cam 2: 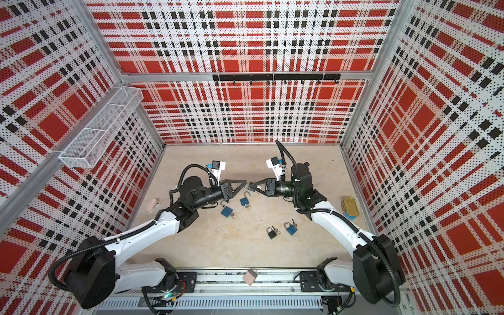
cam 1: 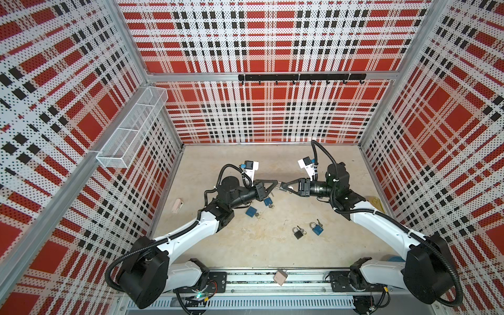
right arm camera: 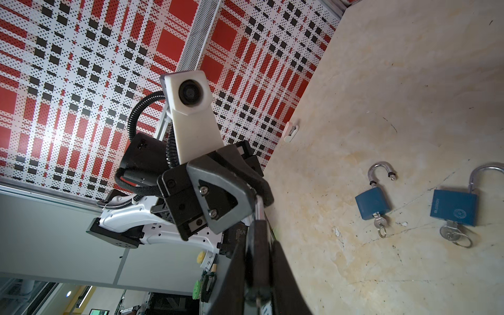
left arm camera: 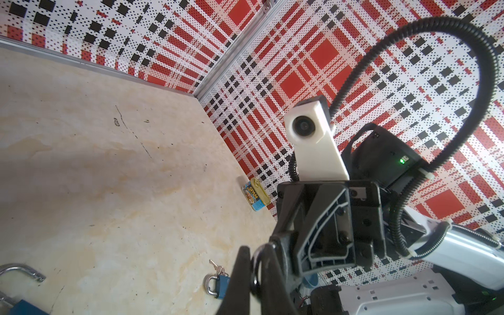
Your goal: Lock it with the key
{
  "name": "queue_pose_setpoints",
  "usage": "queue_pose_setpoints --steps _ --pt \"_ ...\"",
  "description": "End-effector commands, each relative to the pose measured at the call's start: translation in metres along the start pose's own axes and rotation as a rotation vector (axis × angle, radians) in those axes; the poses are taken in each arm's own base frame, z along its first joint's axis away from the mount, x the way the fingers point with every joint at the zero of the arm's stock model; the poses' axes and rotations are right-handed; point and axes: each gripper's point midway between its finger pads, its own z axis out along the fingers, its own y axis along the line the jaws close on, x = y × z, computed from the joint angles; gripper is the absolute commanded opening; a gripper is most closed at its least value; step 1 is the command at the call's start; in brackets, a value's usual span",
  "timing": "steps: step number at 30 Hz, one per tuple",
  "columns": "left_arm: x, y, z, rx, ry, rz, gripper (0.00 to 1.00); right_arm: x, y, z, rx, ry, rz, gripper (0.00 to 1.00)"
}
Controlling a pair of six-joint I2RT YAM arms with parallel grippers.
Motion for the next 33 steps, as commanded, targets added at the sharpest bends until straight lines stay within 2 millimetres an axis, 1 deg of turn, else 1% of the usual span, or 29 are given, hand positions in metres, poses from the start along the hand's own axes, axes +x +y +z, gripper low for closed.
queue_pose_setpoints --steps 1,10,14,27,30,33 --pt "0.069 0.006 0.005 -0.018 0.215 -0.094 0.00 -0.006 0.071 -0.002 -0.206 -0.015 -0.272 0.00" --pt "0.086 -0.002 0.006 -0.019 0.224 -0.113 0.00 -0.009 0.071 0.001 -0.214 -0.022 -0.270 0.00" --pt "0.086 -0.005 0.008 -0.016 0.222 -0.110 0.00 -0.011 0.070 0.003 -0.213 -0.022 -0.266 0.00" --pt "0.101 -0.018 0.019 0.026 0.254 -0.131 0.00 -0.011 0.066 0.005 -0.210 -0.021 -0.264 0.00" --pt "0.099 -0.015 0.017 0.015 0.243 -0.132 0.00 -0.010 0.065 0.005 -0.206 -0.019 -0.265 0.00" --pt "0.087 -0.008 0.011 0.006 0.217 -0.138 0.00 -0.008 0.061 0.006 -0.189 -0.012 -0.264 0.00"
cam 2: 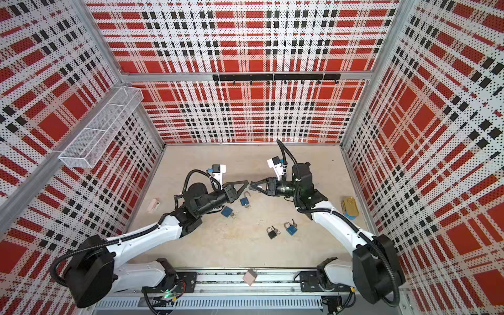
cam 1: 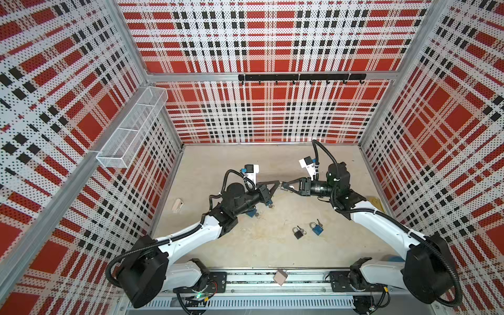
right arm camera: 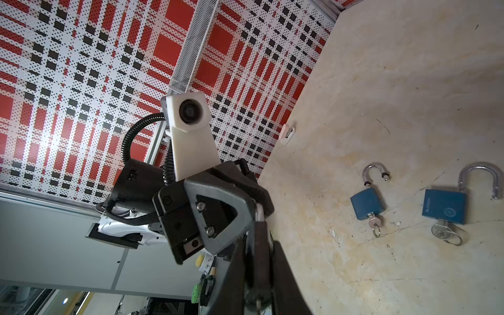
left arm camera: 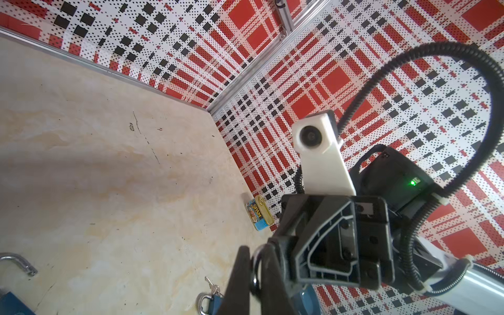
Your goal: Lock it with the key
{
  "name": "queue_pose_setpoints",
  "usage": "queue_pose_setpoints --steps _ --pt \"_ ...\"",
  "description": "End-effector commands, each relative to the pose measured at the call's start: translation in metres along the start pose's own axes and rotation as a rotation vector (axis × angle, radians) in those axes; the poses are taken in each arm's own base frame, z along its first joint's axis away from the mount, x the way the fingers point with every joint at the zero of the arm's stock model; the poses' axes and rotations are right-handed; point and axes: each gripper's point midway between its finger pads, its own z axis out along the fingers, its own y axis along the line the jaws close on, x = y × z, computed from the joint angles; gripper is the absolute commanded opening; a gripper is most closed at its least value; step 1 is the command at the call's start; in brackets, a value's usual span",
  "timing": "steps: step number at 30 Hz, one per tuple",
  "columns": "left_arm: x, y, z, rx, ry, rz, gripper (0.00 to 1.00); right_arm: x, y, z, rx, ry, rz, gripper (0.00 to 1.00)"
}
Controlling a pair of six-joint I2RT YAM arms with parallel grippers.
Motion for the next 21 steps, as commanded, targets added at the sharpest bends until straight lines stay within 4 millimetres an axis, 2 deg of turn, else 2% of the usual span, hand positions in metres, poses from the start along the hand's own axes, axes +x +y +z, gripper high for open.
queue_pose_setpoints --steps 1,7,16,21 --pt "0.076 0.001 -0.005 0.054 0.308 -0.074 0.00 -0.005 0.064 0.007 -0.194 -0.001 -0.269 0.00" --pt "0.049 -0.001 -0.014 0.090 0.288 -0.079 0.00 0.000 0.054 0.005 -0.121 0.014 -0.295 0.00" --pt "0.047 -0.010 -0.015 0.153 0.356 -0.113 0.00 0.001 0.052 0.002 -0.084 0.014 -0.318 0.00" --pt "0.045 -0.010 -0.016 0.162 0.363 -0.129 0.07 0.002 0.052 0.000 -0.065 0.017 -0.329 0.00"
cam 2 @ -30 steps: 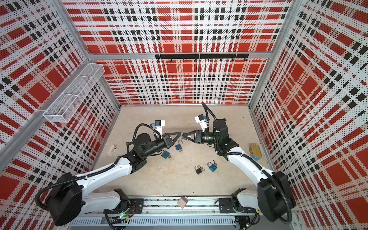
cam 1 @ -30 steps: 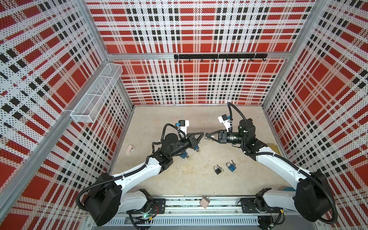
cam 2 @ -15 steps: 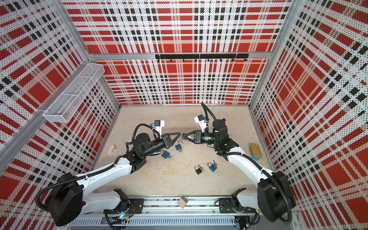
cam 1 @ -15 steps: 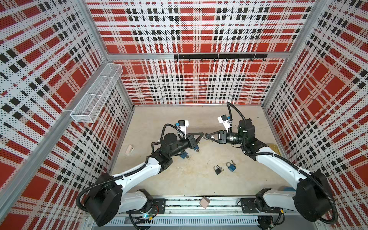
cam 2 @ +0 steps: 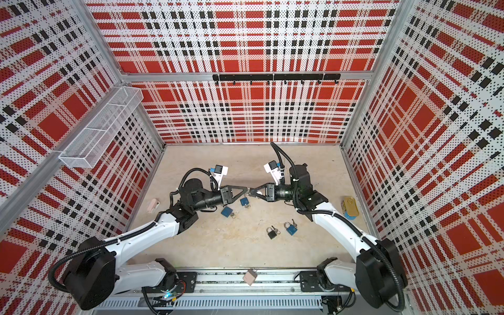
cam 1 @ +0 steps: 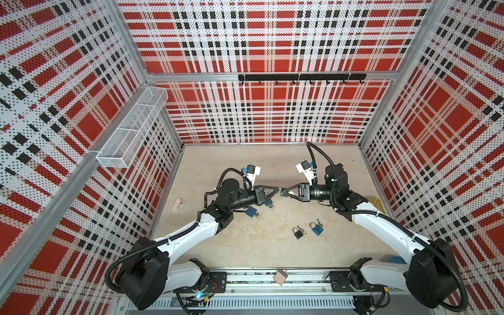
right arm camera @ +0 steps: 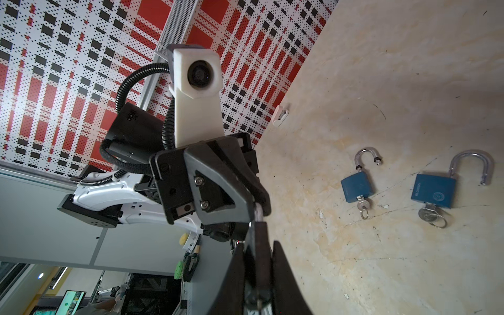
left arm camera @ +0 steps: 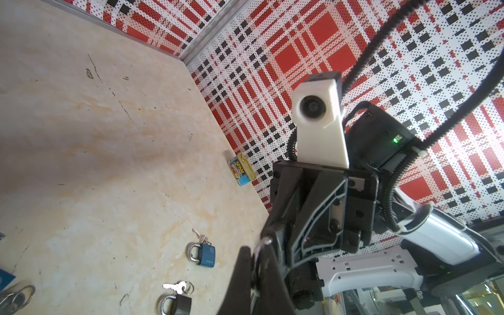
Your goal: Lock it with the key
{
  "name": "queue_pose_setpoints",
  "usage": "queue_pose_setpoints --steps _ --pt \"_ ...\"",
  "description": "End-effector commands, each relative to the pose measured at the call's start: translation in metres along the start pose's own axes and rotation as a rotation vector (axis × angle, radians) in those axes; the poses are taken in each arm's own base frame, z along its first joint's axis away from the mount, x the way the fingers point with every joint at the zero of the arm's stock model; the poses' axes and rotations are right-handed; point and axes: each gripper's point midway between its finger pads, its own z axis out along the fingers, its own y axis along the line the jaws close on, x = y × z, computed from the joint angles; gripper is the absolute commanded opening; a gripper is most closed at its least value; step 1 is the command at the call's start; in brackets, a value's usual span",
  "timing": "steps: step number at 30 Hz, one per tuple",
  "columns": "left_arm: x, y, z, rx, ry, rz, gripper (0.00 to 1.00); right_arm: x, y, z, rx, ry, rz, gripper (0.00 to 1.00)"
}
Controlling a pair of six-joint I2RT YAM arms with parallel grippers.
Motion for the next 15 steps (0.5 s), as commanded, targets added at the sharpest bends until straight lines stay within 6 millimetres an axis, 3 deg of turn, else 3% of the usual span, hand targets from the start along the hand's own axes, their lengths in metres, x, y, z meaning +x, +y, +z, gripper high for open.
queue_pose_setpoints --steps 1,9,15 --pt "0.0264 -0.0101 0.0056 0.058 0.145 -0.075 0.08 -0.0263 0.0523 -0.0034 -0.095 -0.076 -0.248 0.00" --pt "0.0228 -0.0160 0.0066 0.120 0.149 -0.112 0.17 -0.0258 0.0516 -0.0038 -0.091 -0.076 -0.250 0.00" --pt "0.0189 -0.0157 0.0071 0.155 0.125 -0.137 0.13 -0.0254 0.0519 -0.0037 -0.089 -0.074 -0.250 0.00"
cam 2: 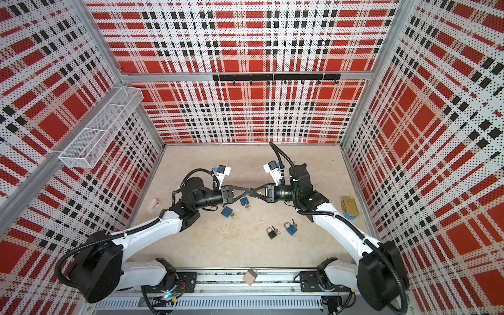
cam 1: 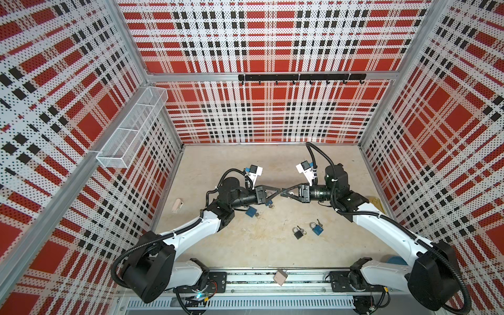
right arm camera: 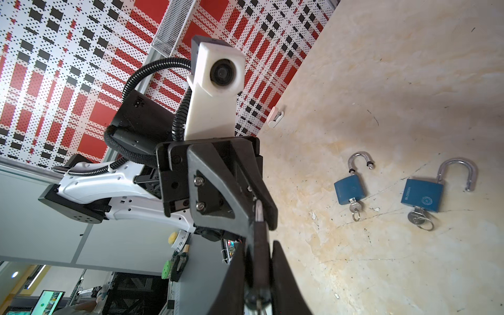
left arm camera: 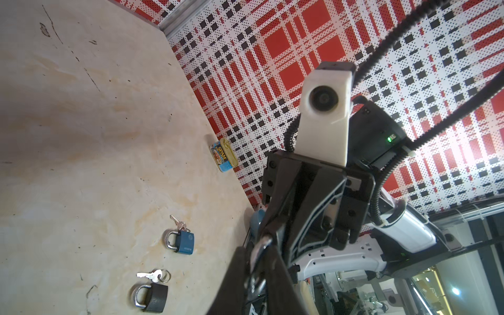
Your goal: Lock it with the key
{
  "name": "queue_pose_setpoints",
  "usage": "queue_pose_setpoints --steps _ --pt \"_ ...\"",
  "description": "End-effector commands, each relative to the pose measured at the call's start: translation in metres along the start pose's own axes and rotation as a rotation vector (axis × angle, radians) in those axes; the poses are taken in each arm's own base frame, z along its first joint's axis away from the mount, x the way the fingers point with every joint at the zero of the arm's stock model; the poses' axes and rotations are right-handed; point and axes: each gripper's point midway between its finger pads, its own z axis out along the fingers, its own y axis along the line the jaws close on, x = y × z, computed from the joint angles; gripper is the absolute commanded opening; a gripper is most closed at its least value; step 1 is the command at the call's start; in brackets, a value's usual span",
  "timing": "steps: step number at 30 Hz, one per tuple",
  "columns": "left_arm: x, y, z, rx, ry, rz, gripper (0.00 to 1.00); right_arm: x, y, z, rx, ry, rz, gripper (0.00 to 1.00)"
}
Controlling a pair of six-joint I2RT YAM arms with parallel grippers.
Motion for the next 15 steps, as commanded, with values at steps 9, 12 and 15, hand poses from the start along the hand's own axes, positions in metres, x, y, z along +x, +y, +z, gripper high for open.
queue_pose_setpoints --steps 9,12,15 --pt "0.013 -0.009 0.001 0.070 0.055 -0.030 0.00 -0.028 0.045 -0.004 -0.095 -0.075 -0.199 0.00" --pt "0.010 -0.005 -0.003 0.055 0.033 -0.028 0.00 -0.026 0.043 -0.003 -0.093 -0.071 -0.194 0.03" --pt "0.005 -0.003 -0.009 0.035 0.012 -0.018 0.00 -0.025 0.040 -0.003 -0.089 -0.074 -0.188 0.24"
